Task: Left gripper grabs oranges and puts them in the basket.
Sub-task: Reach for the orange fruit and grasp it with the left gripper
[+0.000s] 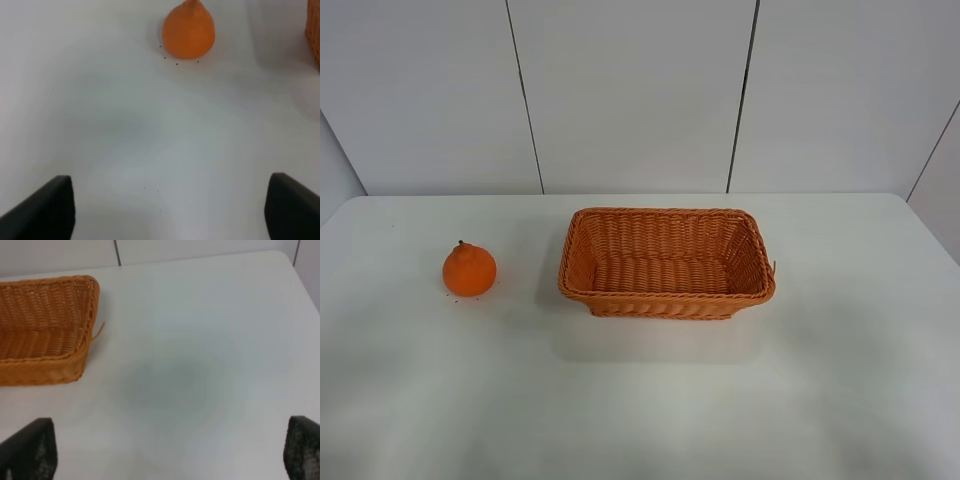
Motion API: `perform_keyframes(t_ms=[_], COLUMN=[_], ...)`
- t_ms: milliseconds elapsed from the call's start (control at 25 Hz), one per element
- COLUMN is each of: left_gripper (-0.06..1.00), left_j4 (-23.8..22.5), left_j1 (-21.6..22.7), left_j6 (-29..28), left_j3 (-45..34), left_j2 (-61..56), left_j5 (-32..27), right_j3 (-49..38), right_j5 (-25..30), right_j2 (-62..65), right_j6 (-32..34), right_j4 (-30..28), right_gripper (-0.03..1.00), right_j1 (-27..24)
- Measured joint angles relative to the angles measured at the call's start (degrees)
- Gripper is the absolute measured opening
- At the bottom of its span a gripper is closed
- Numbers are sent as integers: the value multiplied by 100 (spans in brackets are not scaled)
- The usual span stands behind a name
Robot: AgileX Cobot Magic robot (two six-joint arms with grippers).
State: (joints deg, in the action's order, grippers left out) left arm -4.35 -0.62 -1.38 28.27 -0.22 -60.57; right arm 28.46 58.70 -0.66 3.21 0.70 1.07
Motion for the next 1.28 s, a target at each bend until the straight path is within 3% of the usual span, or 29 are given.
perform_keyframes(t_ms=[800, 1040, 1160, 1280], left_gripper=[87, 87, 87, 87], left_j4=[8, 14, 164, 602], left_j1=[0, 0, 0, 0], left_j6=[0, -6, -6, 345], left_j3=[112, 413, 576, 864], left_j2=[144, 1512, 2545, 3961], left_j5=[38, 439, 926, 1789], right_j3=[0, 0, 0, 0], right_j5=[0, 0, 0, 0], right_j2=[0, 0, 0, 0], right_j6=[0, 0, 0, 0], right_j4=[0, 0, 0, 0], right_gripper=[69, 69, 69, 69], right_j1=[0, 0, 0, 0])
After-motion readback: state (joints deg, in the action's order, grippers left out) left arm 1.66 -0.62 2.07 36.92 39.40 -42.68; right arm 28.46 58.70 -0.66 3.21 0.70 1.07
